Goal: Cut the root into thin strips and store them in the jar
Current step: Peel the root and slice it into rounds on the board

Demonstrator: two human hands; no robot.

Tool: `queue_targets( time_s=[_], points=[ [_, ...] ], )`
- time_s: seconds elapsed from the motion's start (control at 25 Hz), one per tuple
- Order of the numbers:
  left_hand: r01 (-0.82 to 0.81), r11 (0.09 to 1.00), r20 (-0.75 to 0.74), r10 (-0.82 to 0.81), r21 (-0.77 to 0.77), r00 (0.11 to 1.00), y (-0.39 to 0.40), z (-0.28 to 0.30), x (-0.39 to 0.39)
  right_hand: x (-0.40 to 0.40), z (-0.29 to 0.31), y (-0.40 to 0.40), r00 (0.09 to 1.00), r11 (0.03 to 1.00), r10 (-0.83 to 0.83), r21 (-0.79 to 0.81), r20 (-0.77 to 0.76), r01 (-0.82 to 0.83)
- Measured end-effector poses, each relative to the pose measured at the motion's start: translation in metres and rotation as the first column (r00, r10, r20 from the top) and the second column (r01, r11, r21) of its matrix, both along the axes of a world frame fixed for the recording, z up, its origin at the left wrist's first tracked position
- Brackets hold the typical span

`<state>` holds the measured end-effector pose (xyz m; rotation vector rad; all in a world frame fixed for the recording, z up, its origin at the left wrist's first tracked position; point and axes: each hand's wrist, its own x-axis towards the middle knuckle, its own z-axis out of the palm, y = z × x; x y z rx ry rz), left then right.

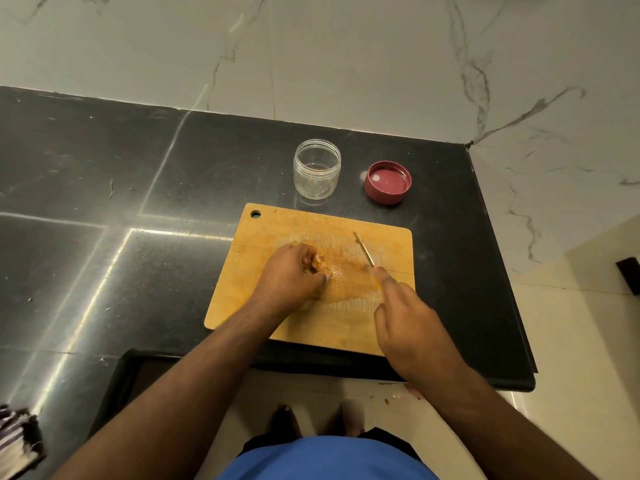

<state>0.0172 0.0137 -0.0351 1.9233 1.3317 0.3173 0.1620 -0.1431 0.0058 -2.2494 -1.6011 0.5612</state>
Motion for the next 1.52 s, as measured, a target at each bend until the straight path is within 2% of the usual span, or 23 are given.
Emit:
queue_targets(
  time_s=[0.16, 0.24, 0.4, 0.44, 0.52, 0.72, 0.88, 1.04, 1.08, 1.2, 1.32, 1.44, 1.52],
  points=[
    [-0.009, 1.0, 0.023, 0.01, -0.004, 1.0, -0.001, -0.001, -0.001, -0.001, 0.002, -0.003, 0.99, 0.999, -0.033, -0.01, -0.14, 0.032],
    [-0.012, 1.0, 0.03, 0.012, 0.008, 0.999, -0.001, -0.002, -0.001, -0.001, 0.002, -0.002, 0.992, 0.999, -0.041, -0.026, -0.116, 0.038],
    [-0.019, 1.0, 0.032, 0.019, 0.013, 0.999, -0.001, -0.002, -0.001, 0.019, -0.002, 0.004, 0.992, 0.99, -0.122, 0.074, -0.034, 0.124],
    [-0.019, 1.0, 0.031, 0.019, 0.011, 0.999, -0.001, -0.003, 0.0, 0.025, -0.002, 0.008, 0.99, 0.989, -0.138, 0.052, -0.023, 0.139],
    [-0.016, 1.0, 0.036, 0.016, 0.008, 0.999, -0.001, -0.003, -0.001, 0.031, -0.002, 0.012, 0.985, 0.986, -0.168, -0.006, -0.042, 0.168],
    [-0.018, 1.0, 0.053, 0.018, 0.009, 0.998, -0.002, -0.003, -0.002, 0.031, 0.002, 0.014, 0.979, 0.975, -0.167, 0.126, -0.116, 0.181],
    [-0.015, 1.0, 0.047, 0.014, 0.01, 0.999, -0.001, -0.004, -0.002, 0.039, -0.001, 0.021, 0.981, 0.981, -0.187, 0.039, -0.048, 0.189],
    [-0.016, 1.0, 0.054, 0.016, 0.008, 0.998, -0.002, -0.003, -0.002, 0.036, 0.007, 0.025, 0.985, 0.944, -0.118, 0.294, -0.123, 0.15],
    [-0.017, 1.0, 0.055, 0.017, 0.008, 0.998, -0.002, -0.003, -0.002, 0.036, 0.005, 0.027, 0.983, 0.946, -0.104, 0.291, -0.148, 0.144],
    [-0.007, 1.0, 0.05, 0.006, 0.018, 0.999, -0.003, -0.003, -0.002, 0.038, -0.007, 0.026, 0.97, 0.974, -0.15, 0.138, -0.189, 0.178],
    [-0.011, 1.0, 0.059, 0.01, 0.018, 0.998, -0.001, -0.003, -0.003, 0.041, -0.007, 0.026, 0.957, 0.961, -0.152, 0.187, -0.248, 0.202],
    [-0.005, 1.0, 0.062, 0.005, 0.004, 0.998, -0.002, -0.003, -0.003, 0.045, -0.01, 0.03, 0.958, 0.979, -0.154, 0.094, -0.242, 0.181],
    [-0.01, 1.0, 0.061, 0.01, 0.007, 0.998, 0.0, -0.002, -0.003, 0.044, -0.014, 0.034, 0.946, 0.976, -0.153, 0.105, -0.287, 0.189]
  ],
)
